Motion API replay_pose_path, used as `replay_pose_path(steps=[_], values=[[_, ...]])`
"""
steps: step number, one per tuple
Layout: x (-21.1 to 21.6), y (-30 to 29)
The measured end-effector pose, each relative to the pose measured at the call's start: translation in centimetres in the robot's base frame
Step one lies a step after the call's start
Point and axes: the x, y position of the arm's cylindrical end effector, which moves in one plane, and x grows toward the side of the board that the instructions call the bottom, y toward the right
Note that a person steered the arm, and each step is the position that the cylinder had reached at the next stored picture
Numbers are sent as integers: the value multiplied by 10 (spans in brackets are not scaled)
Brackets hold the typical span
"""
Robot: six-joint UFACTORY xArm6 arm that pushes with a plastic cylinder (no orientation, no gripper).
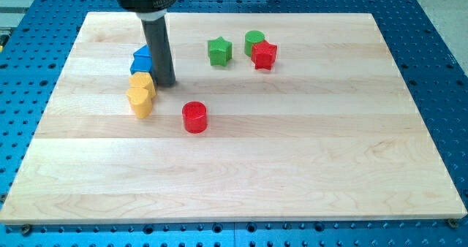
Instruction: Slide the red circle vertically below the green star
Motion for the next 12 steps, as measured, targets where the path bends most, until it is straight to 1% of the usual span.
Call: replay_pose_path(steps=[3,5,8,10,11,12], values=[[7,4],[33,12],[33,-6],[32,-6],[15,-6],[7,-6]])
